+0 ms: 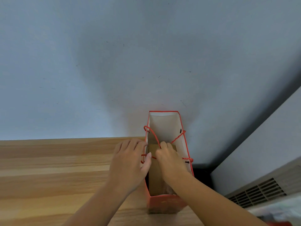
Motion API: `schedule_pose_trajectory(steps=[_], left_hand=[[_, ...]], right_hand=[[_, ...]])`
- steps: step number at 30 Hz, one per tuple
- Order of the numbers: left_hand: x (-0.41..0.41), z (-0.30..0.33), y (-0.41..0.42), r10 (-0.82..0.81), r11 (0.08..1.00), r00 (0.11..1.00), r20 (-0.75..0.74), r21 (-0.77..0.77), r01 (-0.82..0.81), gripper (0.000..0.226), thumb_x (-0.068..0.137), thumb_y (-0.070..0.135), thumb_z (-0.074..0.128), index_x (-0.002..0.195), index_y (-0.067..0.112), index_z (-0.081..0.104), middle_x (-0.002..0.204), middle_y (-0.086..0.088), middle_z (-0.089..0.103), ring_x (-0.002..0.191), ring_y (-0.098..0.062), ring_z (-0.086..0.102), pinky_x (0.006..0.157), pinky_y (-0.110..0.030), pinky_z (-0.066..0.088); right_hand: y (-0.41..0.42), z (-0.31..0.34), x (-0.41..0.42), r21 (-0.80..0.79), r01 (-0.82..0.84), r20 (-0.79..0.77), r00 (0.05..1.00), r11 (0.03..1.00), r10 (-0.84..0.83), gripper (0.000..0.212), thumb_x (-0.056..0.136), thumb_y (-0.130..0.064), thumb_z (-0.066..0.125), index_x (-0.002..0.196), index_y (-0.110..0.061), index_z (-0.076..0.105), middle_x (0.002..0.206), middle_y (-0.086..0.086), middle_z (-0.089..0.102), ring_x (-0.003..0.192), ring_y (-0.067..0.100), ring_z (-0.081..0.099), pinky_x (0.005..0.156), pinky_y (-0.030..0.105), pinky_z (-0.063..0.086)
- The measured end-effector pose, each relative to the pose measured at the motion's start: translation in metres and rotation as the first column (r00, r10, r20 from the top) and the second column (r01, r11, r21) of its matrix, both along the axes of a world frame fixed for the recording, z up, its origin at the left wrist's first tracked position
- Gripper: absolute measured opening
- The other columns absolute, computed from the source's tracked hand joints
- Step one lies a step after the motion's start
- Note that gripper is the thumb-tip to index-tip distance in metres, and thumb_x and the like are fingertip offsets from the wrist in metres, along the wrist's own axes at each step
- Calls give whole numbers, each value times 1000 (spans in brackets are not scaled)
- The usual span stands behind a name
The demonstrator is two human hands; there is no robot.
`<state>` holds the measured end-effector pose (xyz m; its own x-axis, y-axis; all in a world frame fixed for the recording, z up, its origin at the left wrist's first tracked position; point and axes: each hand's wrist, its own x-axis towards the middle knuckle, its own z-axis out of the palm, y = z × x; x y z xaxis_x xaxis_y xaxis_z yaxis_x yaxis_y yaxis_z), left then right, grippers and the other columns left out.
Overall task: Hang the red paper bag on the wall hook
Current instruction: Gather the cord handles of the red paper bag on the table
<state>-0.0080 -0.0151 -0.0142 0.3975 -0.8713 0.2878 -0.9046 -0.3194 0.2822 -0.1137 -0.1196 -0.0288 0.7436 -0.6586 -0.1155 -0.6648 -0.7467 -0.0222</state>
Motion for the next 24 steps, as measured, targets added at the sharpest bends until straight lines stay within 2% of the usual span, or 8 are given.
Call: schedule_pose_trajectory(steps=[6, 9, 12, 14, 16, 18, 22, 24], left_hand=[[-14, 7, -1, -43, 997, 993, -111, 66, 51, 57, 83, 56, 48, 128, 27, 65, 127, 9, 69, 121, -17, 61, 106, -35, 45], [-27, 17, -14, -68, 994, 957, -281, 67, 91, 49, 77, 61, 48, 111, 31, 68, 112, 13, 72, 111, -12, 63, 102, -36, 49], [-42, 32, -30, -64, 997, 868, -492, 8, 78, 15, 86, 42, 58, 73, 35, 55, 74, 10, 66, 85, -20, 69, 77, -42, 58], [-48, 36, -38, -94, 996, 806, -585, -47, 82, 28, 92, 21, 63, 75, 39, 48, 79, 6, 69, 87, -22, 69, 74, -41, 57], [-46, 32, -42, -109, 993, 711, -695, -111, 44, 39, 89, 5, 67, 75, 38, 53, 71, 17, 67, 74, 0, 63, 67, -31, 51], [-37, 33, -41, -169, 980, 681, -712, -195, 40, 27, 89, 9, 66, 74, 32, 65, 65, 15, 72, 65, 5, 62, 62, -30, 47], [-21, 60, -28, -244, 963, 661, -709, -258, 78, 14, 100, 22, 53, 97, 22, 67, 91, -14, 73, 81, -25, 68, 73, -40, 53], [-12, 71, -19, -242, 965, 702, -669, -240, 104, 14, 98, 26, 53, 94, 30, 65, 86, -1, 71, 80, -20, 66, 73, -31, 52]], right_hand=[[6, 63, 1, -218, -84, 155, 981, 972, 119, 24, 86, 2, 67, 109, -4, 65, 108, 14, 62, 102, 27, 61, 82, 35, 55], [4, 88, 7, -281, -76, 208, 968, 957, 138, 21, 84, 6, 63, 98, -8, 68, 106, 13, 62, 101, 29, 58, 82, 38, 54], [6, 101, 11, -254, -76, 221, 966, 964, 135, 28, 87, 9, 58, 109, -8, 65, 119, 14, 56, 112, 29, 51, 91, 38, 49], [7, 108, 9, -246, -60, 240, 963, 967, 120, 30, 88, 10, 54, 111, -7, 63, 122, 14, 55, 115, 29, 51, 90, 35, 48], [6, 117, 7, -213, -58, 240, 965, 975, 110, 28, 91, 7, 51, 114, -6, 60, 125, 14, 54, 119, 29, 50, 91, 34, 46], [-1, 126, 4, -168, -81, 202, 973, 982, 115, 25, 91, 5, 51, 111, -4, 63, 122, 15, 57, 117, 30, 54, 90, 35, 47], [-23, 135, -7, -59, -228, 301, 924, 972, 235, 18, 85, -12, 49, 91, -9, 66, 103, 8, 64, 98, 28, 56, 87, 43, 48], [-25, 140, -12, 10, -320, 322, 898, 947, 300, 21, 84, -23, 42, 93, -17, 60, 98, -1, 63, 92, 20, 50, 91, 36, 38]])
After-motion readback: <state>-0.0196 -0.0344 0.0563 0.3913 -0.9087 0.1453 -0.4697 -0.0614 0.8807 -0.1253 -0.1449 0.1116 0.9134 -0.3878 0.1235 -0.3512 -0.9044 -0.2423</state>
